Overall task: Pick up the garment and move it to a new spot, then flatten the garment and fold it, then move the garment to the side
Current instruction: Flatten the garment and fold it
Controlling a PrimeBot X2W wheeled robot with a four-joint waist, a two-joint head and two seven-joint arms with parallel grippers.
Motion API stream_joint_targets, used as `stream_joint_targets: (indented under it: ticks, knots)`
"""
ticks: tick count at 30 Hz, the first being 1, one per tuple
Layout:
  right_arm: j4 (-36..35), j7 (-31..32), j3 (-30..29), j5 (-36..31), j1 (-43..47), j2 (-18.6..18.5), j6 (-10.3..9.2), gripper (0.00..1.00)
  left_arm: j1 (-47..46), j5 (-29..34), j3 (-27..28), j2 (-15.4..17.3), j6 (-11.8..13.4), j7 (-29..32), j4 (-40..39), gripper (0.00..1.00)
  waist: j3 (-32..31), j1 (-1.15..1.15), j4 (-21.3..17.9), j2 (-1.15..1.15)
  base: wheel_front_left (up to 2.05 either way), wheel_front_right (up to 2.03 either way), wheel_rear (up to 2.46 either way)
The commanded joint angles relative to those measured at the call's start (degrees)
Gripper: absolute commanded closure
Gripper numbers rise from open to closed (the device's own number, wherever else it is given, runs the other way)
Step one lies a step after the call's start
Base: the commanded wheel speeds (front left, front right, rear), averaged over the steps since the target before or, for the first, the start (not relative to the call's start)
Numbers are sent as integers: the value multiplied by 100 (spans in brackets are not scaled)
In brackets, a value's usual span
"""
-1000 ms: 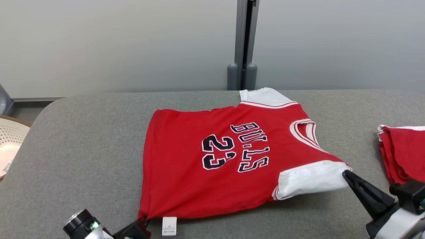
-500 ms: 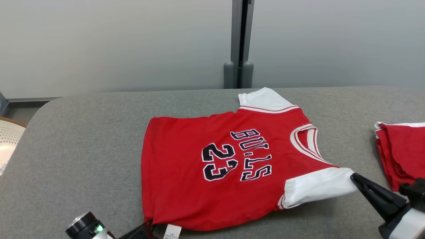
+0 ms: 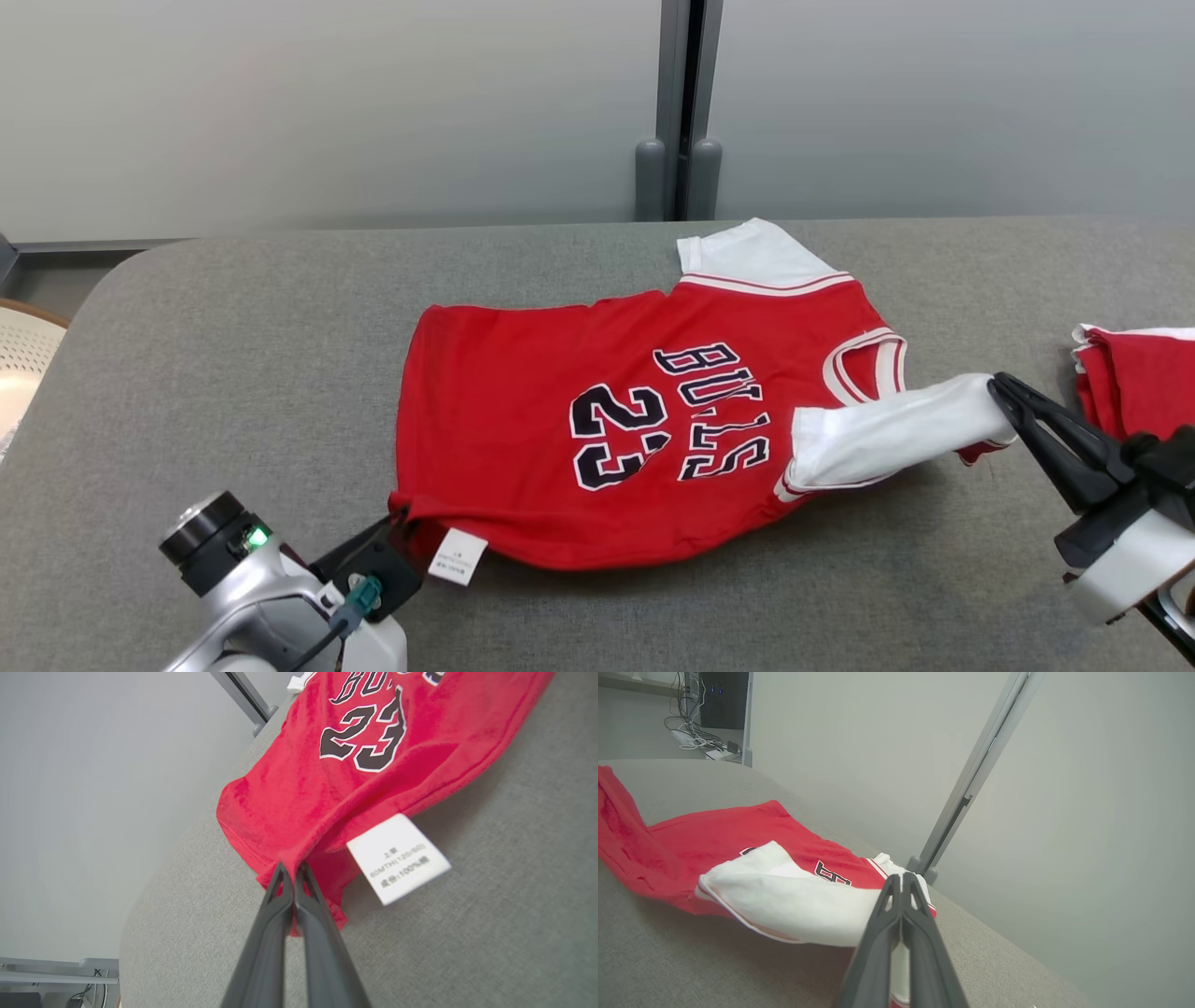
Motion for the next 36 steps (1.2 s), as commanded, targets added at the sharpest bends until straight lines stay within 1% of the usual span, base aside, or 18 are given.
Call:
stream_joint_targets:
  ticks: [1, 4, 10, 16, 23, 27, 28, 31, 32, 33, 34, 35, 36]
  knots:
    - [93, -72, -56, -134, -109, 77, -11, 100, -154, 23, 32, -21, -34, -28, 91, 100, 67, 0, -23, 0, 0, 0, 0]
    - [287, -140, -115, -312, -254, 230, -11, 100, -365, 31, 46, -76, -56, -45, 273, 100, 179, 0, -58, 0, 0, 0, 0]
    - [736, -209, -42, -583, -623, 521, -11, 100, -764, 74, 5, -203, -151, -29, 647, 100, 450, 0, -131, 0, 0, 0, 0]
    - [1240, -263, 85, -744, -1115, 712, -11, 100, -1250, 155, -52, -355, -245, -45, 1112, 100, 741, 0, -185, 0, 0, 0, 0]
    - [1778, -293, 207, -886, -1638, 905, -11, 100, -1849, 215, -129, -568, -367, -327, 1995, 100, 1047, 0, -234, 0, 0, 0, 0]
    - [1944, -297, 285, -956, -1836, 1012, -11, 100, -2094, 240, -208, -713, -412, -548, 2489, 100, 1193, 0, -247, 0, 0, 0, 0]
    - [1944, -297, 285, -956, -1836, 1012, -11, 100, -2094, 240, -208, -713, -412, -548, 2489, 100, 1193, 0, -247, 0, 0, 0, 0]
    - [2067, -296, 318, -982, -1962, 1081, -11, 100, -2242, 238, -256, -851, -415, -718, 2819, 100, 1295, 0, -243, 0, 0, 0, 0]
    - [2124, -294, 333, -978, -1982, 1102, -11, 100, -2270, 234, -274, -896, -420, -776, 2930, 96, 1320, 0, -239, 0, 0, 0, 0]
    - [2181, -294, 343, -965, -1999, 1124, -11, 100, -2304, 234, -286, -941, -413, -826, 3047, 75, 1341, 0, -232, 0, 0, 0, 0]
    - [2337, -295, 360, -904, -2046, 1193, -11, 100, -2399, 252, -309, -1042, -373, -946, 3273, 0, 1380, 0, -219, 0, 0, 0, 0]
    - [2337, -295, 360, -904, -2046, 1193, -11, 100, -2399, 252, -309, -1042, -373, -946, 3273, 0, 1380, 0, -219, 0, 0, 0, 0]
    - [2423, -294, 351, -881, -2074, 1228, -11, 53, -2428, 199, -284, -1111, -342, -1009, 3379, 0, 1396, 0, -210, 0, 0, 0, 0]
